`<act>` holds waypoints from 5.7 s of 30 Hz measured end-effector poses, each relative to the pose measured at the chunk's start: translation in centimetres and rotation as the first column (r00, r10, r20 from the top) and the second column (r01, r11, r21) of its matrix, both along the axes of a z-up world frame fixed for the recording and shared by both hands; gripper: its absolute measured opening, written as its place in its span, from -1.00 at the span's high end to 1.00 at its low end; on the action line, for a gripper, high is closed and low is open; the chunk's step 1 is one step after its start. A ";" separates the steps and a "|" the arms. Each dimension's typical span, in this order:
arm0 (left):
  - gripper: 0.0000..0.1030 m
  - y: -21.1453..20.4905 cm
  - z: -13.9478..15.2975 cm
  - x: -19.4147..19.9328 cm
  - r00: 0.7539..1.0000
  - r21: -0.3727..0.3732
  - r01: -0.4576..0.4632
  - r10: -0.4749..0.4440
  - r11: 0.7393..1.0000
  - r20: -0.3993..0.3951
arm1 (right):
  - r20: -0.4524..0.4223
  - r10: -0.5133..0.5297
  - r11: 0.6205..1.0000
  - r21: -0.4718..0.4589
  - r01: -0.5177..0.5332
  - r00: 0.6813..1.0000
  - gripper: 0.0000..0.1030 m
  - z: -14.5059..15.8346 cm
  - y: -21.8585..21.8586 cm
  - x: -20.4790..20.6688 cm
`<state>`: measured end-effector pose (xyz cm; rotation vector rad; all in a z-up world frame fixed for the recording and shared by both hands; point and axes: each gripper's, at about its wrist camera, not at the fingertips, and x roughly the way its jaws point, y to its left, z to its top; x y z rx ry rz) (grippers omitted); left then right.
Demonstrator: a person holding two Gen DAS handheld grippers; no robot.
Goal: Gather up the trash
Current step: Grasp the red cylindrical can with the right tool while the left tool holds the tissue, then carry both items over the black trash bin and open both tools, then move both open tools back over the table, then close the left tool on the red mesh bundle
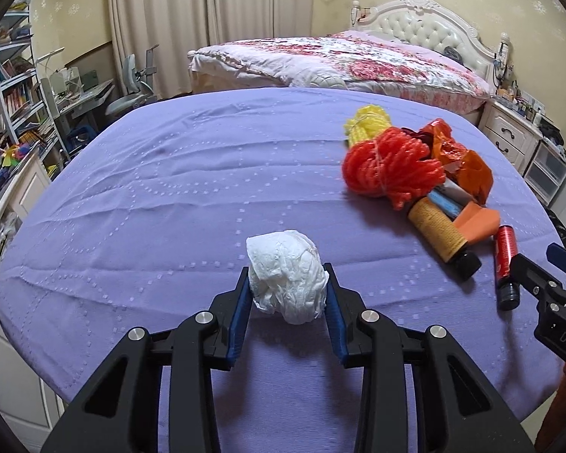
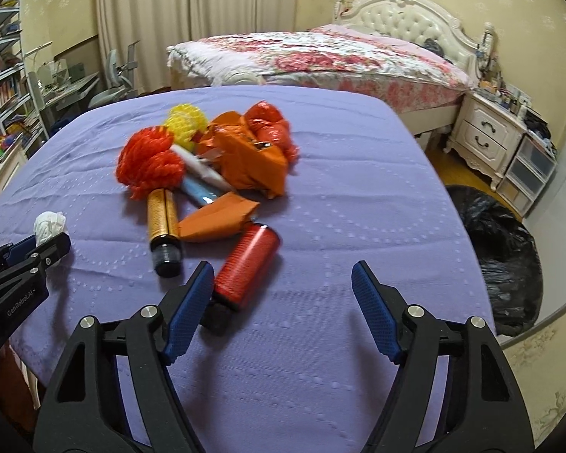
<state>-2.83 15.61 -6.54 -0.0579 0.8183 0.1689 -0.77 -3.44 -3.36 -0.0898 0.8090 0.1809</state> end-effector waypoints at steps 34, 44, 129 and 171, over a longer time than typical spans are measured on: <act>0.29 -6.1 2.2 0.9 0.986 -0.016 0.146 -0.145 0.989 0.087 | -0.003 -0.071 0.997 0.035 0.071 0.997 0.55 0.8 -5.9 0.6; 0.29 -15.5 4.8 4.0 0.929 -0.003 0.336 -0.331 0.942 0.164 | 0.074 -0.247 0.969 0.006 0.247 0.966 0.55 2.6 -14.9 1.6; -0.53 -6.1 2.1 8.6 0.996 0.035 0.072 -0.074 0.997 0.058 | 0.008 -0.082 0.996 0.048 0.081 0.997 -0.21 0.4 -5.9 6.4; 0.41 2.0 2.1 6.6 0.995 -0.138 0.058 -0.046 0.989 0.087 | 0.035 0.084 0.996 0.011 -0.084 0.996 -0.22 1.6 1.3 6.1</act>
